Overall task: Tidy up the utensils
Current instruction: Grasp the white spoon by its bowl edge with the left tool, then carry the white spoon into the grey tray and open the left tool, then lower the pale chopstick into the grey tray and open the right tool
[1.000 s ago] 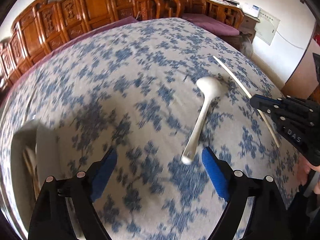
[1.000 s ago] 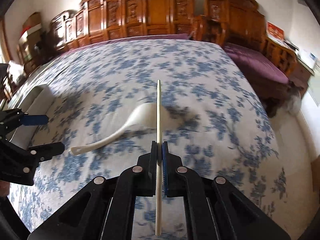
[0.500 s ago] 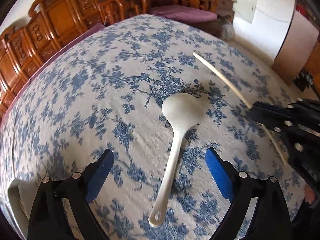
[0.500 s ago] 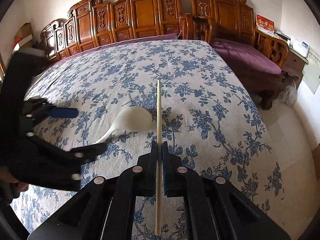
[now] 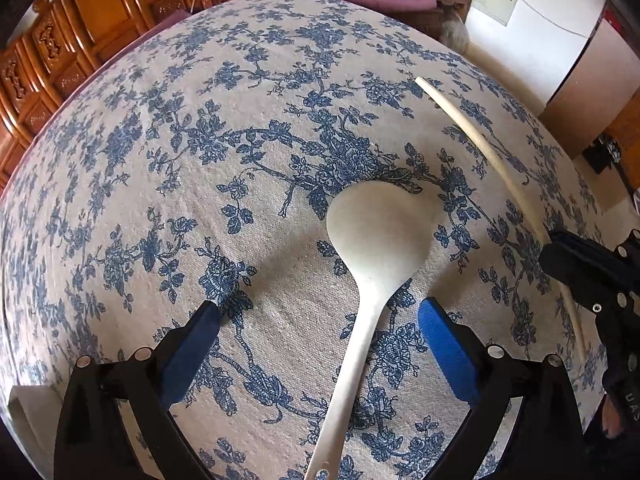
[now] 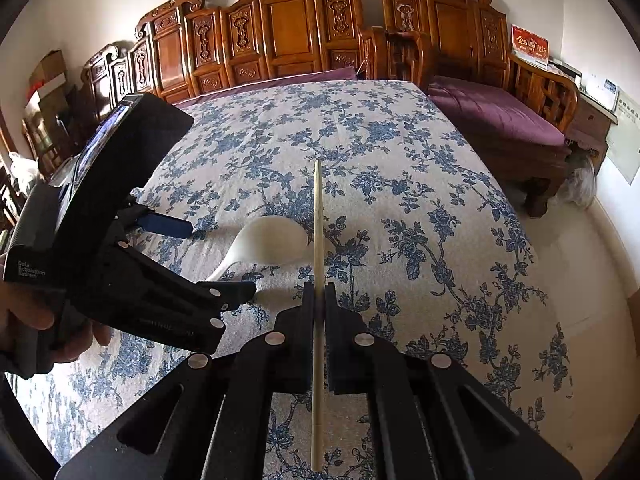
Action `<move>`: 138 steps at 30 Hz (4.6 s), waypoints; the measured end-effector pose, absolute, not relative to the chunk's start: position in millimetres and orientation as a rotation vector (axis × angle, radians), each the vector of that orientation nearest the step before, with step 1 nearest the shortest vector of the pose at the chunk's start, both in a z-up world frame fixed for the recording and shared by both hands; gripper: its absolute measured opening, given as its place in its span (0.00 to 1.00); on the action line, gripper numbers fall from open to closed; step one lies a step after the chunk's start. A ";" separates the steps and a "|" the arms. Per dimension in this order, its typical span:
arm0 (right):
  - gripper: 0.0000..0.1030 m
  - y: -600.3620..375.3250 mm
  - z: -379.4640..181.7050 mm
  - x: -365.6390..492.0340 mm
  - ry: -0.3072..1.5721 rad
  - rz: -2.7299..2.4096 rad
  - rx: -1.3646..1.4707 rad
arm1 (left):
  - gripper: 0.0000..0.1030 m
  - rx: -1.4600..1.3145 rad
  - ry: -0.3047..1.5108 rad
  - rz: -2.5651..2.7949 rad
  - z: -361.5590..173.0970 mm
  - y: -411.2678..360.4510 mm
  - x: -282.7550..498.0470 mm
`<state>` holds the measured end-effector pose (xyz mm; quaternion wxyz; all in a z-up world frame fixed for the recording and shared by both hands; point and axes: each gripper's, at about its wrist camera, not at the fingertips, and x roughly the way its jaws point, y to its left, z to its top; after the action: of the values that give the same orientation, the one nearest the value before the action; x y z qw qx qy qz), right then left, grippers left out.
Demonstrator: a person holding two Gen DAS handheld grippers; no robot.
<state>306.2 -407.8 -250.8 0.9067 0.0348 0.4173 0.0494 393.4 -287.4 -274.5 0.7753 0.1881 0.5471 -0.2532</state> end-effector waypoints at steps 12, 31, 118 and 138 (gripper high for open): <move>0.06 -408.8 -250.5 306.0 0.861 0.098 0.083 | 0.59 0.403 1.141 -0.576 -268.9 -302.5 394.0; 0.06 -380.7 -241.5 305.9 0.847 0.163 0.088 | 0.02 0.364 1.056 -0.543 -231.9 -250.1 356.7; 0.06 -98.5 -192.7 281.2 0.801 0.526 -0.141 | 0.86 0.070 0.929 -0.071 -154.8 98.4 273.3; 0.06 -34.5 -230.8 339.6 0.947 0.574 -0.034 | 0.89 0.074 0.937 -0.067 -160.6 134.6 248.4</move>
<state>339.6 -34.5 -230.8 0.8504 -0.0162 0.4497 0.2725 248.4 134.6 -160.6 0.8911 0.0358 0.4512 -0.0323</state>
